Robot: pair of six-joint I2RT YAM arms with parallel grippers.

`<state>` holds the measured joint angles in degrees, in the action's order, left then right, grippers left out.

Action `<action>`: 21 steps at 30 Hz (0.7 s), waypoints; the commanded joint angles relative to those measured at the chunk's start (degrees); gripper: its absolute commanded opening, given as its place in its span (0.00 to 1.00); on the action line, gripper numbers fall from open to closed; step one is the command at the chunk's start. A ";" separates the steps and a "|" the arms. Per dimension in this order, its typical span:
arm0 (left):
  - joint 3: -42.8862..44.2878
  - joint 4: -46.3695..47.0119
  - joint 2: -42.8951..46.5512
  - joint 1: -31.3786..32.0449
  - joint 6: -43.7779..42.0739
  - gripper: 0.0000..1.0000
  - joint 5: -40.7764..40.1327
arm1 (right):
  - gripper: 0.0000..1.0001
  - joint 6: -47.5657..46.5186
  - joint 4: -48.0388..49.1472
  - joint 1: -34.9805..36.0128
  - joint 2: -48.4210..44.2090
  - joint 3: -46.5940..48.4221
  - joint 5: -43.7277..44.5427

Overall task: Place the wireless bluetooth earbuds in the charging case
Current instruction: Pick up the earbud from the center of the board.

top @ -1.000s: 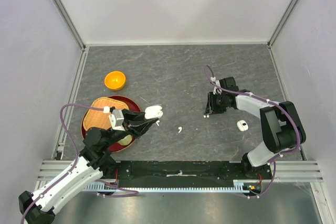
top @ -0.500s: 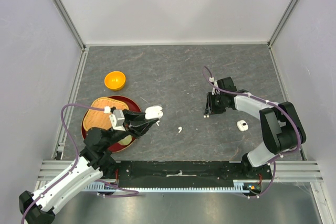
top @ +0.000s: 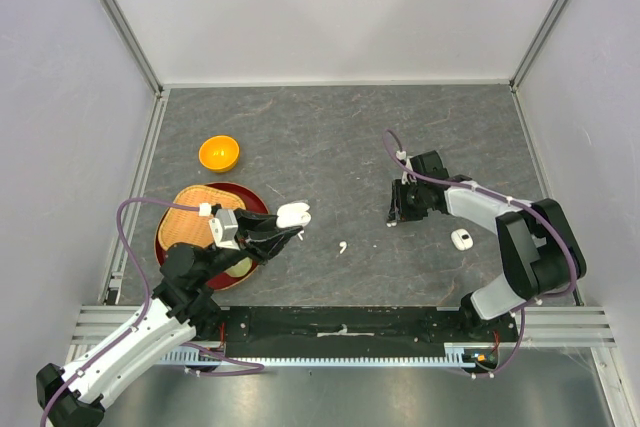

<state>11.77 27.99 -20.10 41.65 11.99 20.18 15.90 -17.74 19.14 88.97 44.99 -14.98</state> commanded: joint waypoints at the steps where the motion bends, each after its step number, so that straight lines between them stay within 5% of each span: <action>1: -0.34 2.42 0.50 0.19 1.46 0.02 0.47 | 0.34 0.71 -0.28 0.11 -1.52 -1.66 1.36; 21: -0.70 2.51 0.50 0.19 1.46 0.02 -0.14 | 0.15 2.56 2.09 0.11 -4.85 -3.42 -0.57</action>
<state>11.25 28.01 -19.97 41.65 12.12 20.05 18.11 -15.94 19.14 86.43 42.63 -15.35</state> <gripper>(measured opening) 0.360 0.198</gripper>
